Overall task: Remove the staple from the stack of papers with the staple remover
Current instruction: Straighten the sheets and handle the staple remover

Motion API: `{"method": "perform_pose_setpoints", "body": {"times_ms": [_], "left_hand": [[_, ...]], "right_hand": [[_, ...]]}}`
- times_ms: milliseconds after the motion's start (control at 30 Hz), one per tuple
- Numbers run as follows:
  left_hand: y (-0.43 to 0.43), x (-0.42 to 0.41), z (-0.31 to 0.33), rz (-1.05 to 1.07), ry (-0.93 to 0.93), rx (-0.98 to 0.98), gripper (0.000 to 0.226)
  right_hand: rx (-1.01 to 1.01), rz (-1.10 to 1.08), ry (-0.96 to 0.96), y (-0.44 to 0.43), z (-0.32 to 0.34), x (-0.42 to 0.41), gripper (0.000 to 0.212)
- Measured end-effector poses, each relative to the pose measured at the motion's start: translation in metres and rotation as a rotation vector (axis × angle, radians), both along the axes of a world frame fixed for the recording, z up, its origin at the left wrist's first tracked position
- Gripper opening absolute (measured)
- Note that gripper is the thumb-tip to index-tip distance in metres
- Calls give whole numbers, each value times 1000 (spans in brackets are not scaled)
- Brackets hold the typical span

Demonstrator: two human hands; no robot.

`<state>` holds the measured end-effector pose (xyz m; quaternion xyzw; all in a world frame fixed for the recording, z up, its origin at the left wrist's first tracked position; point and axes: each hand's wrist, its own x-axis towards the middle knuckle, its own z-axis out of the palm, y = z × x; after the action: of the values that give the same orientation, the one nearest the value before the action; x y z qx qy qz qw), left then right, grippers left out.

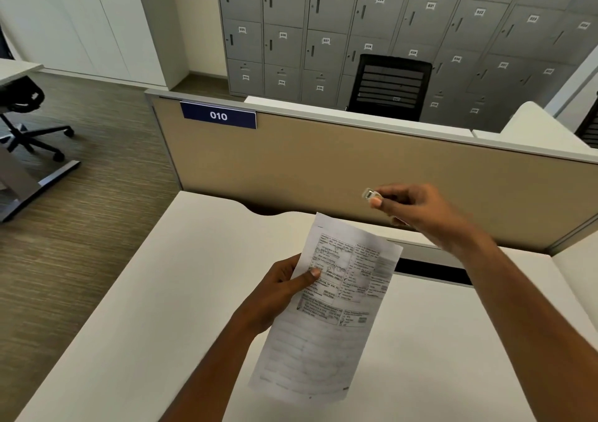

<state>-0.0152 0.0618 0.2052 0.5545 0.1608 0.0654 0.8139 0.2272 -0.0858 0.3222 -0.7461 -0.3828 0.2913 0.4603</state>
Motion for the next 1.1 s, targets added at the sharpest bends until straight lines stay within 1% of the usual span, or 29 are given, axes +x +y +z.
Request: {"method": "perform_pose_setpoints", "body": {"times_ms": [100,167,200,300,367,467,567,667,733,833,900,967,1100], "left_hand": [[1,0,0,5,-4,-6,30],[2,1,0,11,-6,-12,31],[2,1,0,15,-8,-18,32],[3,2,0,23,-10,-43,36],[4,4,0,34,-10,-64,37],[8,4,-1,59,1,-81,37],[9,6,-4,74,4,-102,36],[10,9,-6,97,5,-122,33],[10,11,-9,111,8,-127,29],[10,15,-12,133,22,-136,29],[10,18,-14,145,30,-144,29],[9,20,-16,155,28,-153,29],[9,25,-21,160,30,-162,30]], "right_hand": [[95,-261,156,-25,-40,-2,50],[168,-411,292,-38,-65,-6,56],[199,-476,372,-43,-77,-8,56],[207,-588,548,-59,-112,-16,43],[179,-617,601,-68,-133,-21,30],[146,-662,617,-77,-160,-28,19],[129,-728,583,-82,-189,-32,12],[76,-830,478,-85,-218,-33,25],[10,-873,340,-87,-235,-35,29],[-131,-862,87,-90,-260,-38,25],[-208,-856,-26,-93,-275,-40,23],[-265,-850,-92,-96,-287,-43,26],[-439,-793,-134,-104,-311,-47,31]]}}
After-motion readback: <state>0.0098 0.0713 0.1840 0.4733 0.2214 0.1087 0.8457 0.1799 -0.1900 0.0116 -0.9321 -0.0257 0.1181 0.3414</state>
